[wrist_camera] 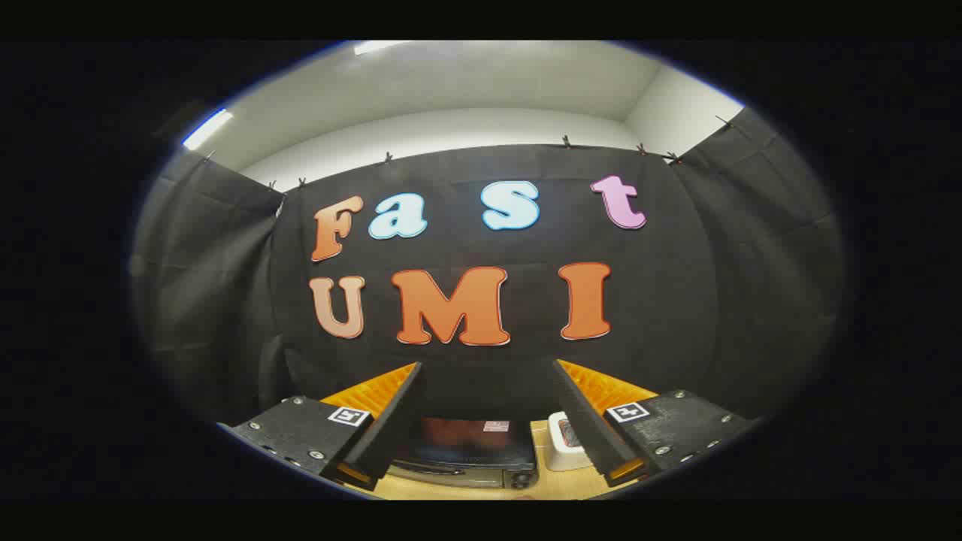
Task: Open the toaster oven, put the food inside, and close the toaster oven door.
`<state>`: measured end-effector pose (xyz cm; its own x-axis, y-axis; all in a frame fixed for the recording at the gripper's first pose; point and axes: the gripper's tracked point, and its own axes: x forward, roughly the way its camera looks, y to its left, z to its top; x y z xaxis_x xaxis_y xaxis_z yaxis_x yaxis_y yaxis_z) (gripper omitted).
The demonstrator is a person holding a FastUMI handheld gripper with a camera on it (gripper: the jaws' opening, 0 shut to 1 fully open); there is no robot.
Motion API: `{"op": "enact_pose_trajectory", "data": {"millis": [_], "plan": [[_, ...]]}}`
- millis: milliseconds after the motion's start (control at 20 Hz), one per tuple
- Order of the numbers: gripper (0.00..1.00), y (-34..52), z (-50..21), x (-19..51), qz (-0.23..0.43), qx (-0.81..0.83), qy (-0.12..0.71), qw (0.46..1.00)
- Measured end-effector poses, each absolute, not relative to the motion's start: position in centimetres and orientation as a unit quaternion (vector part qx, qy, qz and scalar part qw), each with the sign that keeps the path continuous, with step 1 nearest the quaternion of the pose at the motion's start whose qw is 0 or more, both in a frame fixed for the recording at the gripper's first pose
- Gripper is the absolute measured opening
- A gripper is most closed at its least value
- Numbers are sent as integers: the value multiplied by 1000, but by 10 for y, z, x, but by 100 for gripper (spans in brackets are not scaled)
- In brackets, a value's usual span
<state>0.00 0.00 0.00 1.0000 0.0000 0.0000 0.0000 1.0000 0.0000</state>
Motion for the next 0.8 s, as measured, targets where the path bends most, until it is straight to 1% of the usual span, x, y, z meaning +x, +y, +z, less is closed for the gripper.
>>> {"op": "enact_pose_trajectory", "data": {"millis": [800], "plan": [[99, 6, -5, -2, 4, -8, 10, 1000]]}}
